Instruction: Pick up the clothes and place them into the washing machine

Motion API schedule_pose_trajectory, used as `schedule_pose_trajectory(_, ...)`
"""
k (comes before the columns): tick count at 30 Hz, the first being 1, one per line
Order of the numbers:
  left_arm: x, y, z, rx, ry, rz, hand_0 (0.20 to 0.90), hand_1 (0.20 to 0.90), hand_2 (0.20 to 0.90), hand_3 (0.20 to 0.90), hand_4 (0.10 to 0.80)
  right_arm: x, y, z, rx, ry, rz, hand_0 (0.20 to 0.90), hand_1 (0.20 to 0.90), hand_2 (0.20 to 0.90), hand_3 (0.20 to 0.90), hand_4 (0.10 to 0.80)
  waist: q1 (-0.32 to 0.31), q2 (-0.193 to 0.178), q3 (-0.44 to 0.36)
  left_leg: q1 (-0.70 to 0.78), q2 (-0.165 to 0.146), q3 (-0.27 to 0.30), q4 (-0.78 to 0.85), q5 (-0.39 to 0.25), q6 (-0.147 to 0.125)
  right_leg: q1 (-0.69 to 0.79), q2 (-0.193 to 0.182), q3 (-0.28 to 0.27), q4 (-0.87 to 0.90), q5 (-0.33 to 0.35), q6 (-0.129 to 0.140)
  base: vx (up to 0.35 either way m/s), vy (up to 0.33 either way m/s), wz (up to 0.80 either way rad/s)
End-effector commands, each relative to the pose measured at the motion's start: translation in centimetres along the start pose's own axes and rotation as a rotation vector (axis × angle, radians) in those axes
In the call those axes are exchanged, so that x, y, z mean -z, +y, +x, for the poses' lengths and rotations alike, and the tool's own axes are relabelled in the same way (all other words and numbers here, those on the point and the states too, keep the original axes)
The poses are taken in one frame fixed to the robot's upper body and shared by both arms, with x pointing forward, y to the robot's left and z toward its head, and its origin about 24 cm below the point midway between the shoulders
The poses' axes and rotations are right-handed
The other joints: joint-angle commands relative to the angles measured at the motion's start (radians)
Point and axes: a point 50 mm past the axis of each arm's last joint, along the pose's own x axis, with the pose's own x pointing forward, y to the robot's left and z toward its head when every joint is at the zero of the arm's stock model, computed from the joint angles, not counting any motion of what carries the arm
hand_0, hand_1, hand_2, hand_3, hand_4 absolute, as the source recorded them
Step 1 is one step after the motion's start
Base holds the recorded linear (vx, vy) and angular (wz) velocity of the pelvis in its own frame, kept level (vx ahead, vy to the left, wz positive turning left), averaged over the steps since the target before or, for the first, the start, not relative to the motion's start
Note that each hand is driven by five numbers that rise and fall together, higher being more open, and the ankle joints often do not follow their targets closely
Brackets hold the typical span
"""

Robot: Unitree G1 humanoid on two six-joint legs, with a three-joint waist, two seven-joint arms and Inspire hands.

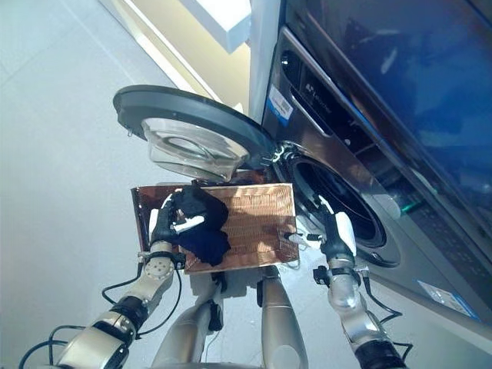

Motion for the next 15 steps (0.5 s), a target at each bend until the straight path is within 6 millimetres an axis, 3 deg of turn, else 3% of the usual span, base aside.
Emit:
schedule_pose_trajectory(1,-0.9,0.4,0.8,-0.047,-0.03,-0.01,0.9,0.9,0.9,0.9,0.8,-2.1,-2.4,-0.9,0.038,-0.151,0.043,0.9,0.9,0.9,0.9,0.8,-0.005,-0.032,-0.033,-0.136,0.001,-0.019,0.144,-0.061,-0.071,0.018,0.014,-0.044,-0.097,0.048,-0.005,-0.033,-0.031,-0.02)
schedule_pose_trajectory(15,-3.0,1.2,2.5,-0.131,-0.043,0.001,0.9,0.9,0.9,0.9,0.8,-4.6,-4.9,-1.3,0.015,-0.284,0.014,0.9,0.9,0.9,0.9,0.8,-0.035,-0.06,0.02,-0.242,0.016,-0.027,0.197,-0.065,-0.078,-0.071,0.026,-0.05,-0.074,0.056,-0.011,-0.013,-0.025,0.02)
